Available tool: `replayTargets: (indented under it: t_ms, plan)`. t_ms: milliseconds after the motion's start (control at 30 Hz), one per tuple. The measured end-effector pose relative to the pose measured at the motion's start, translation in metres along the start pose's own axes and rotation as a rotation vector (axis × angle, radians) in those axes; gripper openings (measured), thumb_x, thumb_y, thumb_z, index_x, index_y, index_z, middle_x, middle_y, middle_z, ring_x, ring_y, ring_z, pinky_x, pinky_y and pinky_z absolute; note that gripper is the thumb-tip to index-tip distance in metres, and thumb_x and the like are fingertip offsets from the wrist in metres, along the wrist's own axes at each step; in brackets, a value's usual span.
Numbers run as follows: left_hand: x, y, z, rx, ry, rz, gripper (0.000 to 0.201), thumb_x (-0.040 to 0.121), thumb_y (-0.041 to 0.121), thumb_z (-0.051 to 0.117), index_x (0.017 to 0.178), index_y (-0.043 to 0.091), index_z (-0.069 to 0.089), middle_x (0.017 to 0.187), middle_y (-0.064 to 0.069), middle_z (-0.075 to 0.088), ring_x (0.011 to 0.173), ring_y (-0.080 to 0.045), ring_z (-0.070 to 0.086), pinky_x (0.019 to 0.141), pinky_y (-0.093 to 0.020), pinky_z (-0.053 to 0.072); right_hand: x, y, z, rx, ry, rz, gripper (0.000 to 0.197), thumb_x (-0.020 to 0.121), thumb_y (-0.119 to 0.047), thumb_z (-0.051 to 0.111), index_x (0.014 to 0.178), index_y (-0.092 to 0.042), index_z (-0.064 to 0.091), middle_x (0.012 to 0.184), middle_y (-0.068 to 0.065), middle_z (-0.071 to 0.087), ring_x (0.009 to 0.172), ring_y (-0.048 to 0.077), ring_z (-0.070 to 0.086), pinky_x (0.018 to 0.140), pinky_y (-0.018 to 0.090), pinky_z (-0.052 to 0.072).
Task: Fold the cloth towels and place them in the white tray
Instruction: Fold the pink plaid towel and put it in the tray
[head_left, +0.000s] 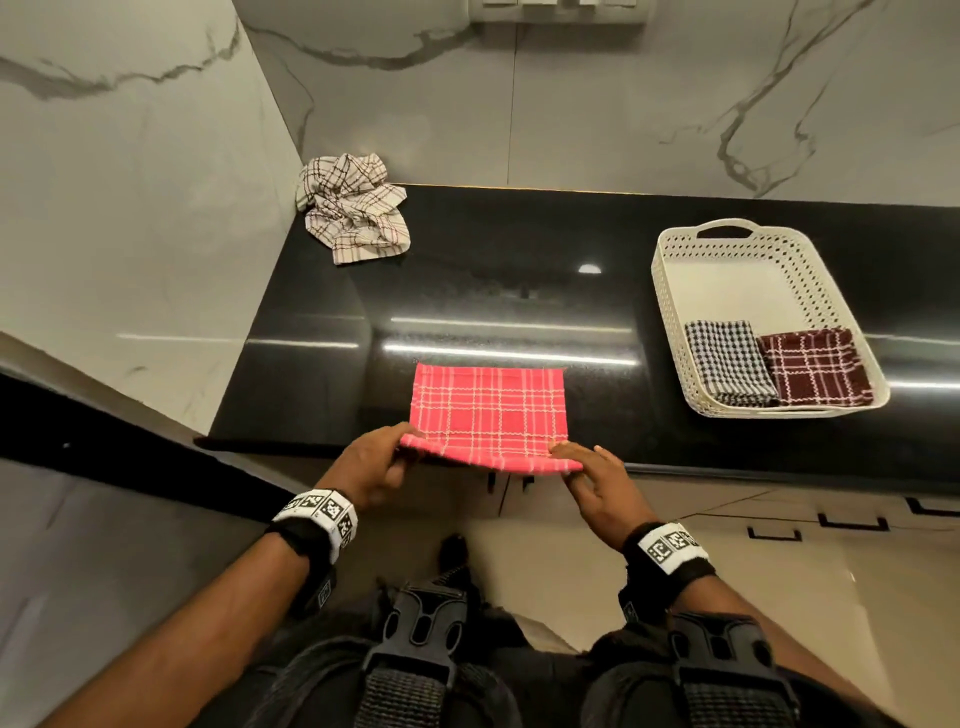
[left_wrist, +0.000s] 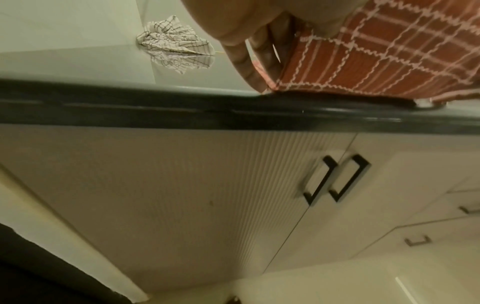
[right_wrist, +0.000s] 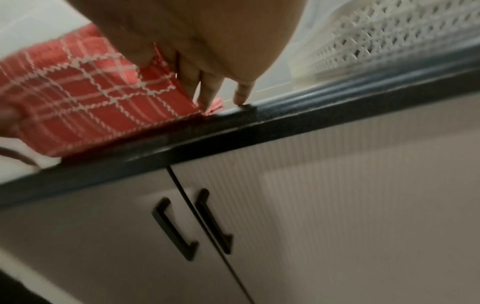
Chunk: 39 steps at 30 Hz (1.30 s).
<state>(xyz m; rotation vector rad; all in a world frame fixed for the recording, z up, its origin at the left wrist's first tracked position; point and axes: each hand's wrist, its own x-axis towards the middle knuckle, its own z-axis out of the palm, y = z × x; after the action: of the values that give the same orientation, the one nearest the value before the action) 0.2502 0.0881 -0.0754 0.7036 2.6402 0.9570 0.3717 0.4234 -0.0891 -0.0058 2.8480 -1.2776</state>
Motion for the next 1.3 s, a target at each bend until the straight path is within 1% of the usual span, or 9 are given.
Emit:
replayTargets:
  t_ms: [67,167,233,333,433,633,733,967,1300]
  plan:
    - [0.01,0.008,-0.005,-0.056,0.003,-0.084,0.015,0.093,0.022,0.058,0.105,0.029,0.062,0.08,0.007,0.067,0.072,-0.012,0.062,0.07,-0.031,0.046,0.01,-0.007,-0.005,0.211,0.087,0.111,0.02,0.102,-0.024,0.051,0.107,-0.022,0.071,0.106,-0.015,0.071,0.097,0.005,0.062,0.097,0.042,0.048]
    - [0.027,0.012,-0.006,-0.108,0.028,-0.179,0.021,0.099,0.029,0.054,0.118,0.026,0.061,0.086,0.006,0.068,0.078,-0.013,0.063,0.071,-0.029,0.043,0.033,-0.017,-0.01,0.316,0.159,0.231,0.028,0.101,-0.04,0.05,0.094,-0.019,0.066,0.088,-0.001,0.071,0.083,0.018,0.065,0.08,0.048,0.054]
    - [0.035,0.012,-0.006,-0.116,0.027,-0.22,0.024,0.101,0.033,0.052,0.122,0.023,0.06,0.097,0.0,0.07,0.088,-0.018,0.065,0.077,-0.03,0.045,0.046,-0.023,-0.011,0.391,0.107,0.267,0.027,0.096,-0.05,0.056,0.102,-0.025,0.065,0.095,-0.005,0.072,0.087,0.008,0.068,0.082,0.038,0.056]
    - [0.047,0.01,-0.006,-0.133,0.009,-0.264,0.029,0.102,0.034,0.049,0.124,0.018,0.059,0.109,-0.005,0.07,0.099,-0.022,0.064,0.085,-0.032,0.046,0.064,-0.028,-0.009,0.415,0.073,0.306,0.027,0.088,-0.032,0.075,0.111,-0.025,0.063,0.103,-0.007,0.073,0.094,0.004,0.069,0.086,0.024,0.055]
    - [0.056,0.009,-0.006,-0.128,0.001,-0.304,0.03,0.103,0.036,0.048,0.121,0.015,0.058,0.109,-0.007,0.069,0.1,-0.025,0.065,0.084,-0.032,0.046,0.077,-0.028,-0.009,0.423,0.178,0.381,0.011,0.092,-0.018,0.07,0.101,-0.013,0.067,0.092,-0.003,0.073,0.084,0.009,0.07,0.081,0.029,0.058]
    - [0.073,0.015,-0.002,0.028,-0.009,-0.401,0.029,0.103,0.044,0.041,0.098,0.016,0.045,0.103,-0.015,0.065,0.093,-0.036,0.063,0.077,-0.038,0.046,0.099,-0.018,-0.001,0.206,0.211,0.491,0.026,0.101,-0.035,0.051,0.09,-0.014,0.062,0.086,0.002,0.069,0.082,0.022,0.068,0.076,0.042,0.056]
    - [0.076,0.02,0.004,0.128,0.005,-0.416,0.035,0.104,0.046,0.036,0.102,0.012,0.045,0.104,-0.019,0.066,0.093,-0.041,0.063,0.077,-0.044,0.049,0.103,-0.017,0.004,0.117,0.228,0.54,0.031,0.103,-0.034,0.046,0.09,-0.01,0.059,0.086,0.005,0.066,0.08,0.023,0.065,0.076,0.044,0.056]
    - [0.084,0.031,0.007,0.27,0.029,-0.449,0.034,0.106,0.043,0.028,0.098,0.012,0.038,0.103,-0.019,0.066,0.094,-0.042,0.063,0.071,-0.041,0.038,0.106,-0.021,0.008,-0.083,0.195,0.519,0.03,0.105,-0.034,0.037,0.09,-0.011,0.049,0.083,0.007,0.061,0.073,0.028,0.059,0.064,0.034,0.042]
    - [0.087,0.042,0.008,0.293,0.075,-0.545,0.035,0.102,0.042,0.039,0.114,0.009,0.04,0.108,-0.018,0.066,0.097,-0.041,0.064,0.073,-0.042,0.041,0.116,-0.035,0.004,-0.301,0.098,0.606,0.02,0.104,-0.026,0.037,0.11,-0.008,0.041,0.108,0.02,0.063,0.097,0.042,0.063,0.075,0.043,0.045]
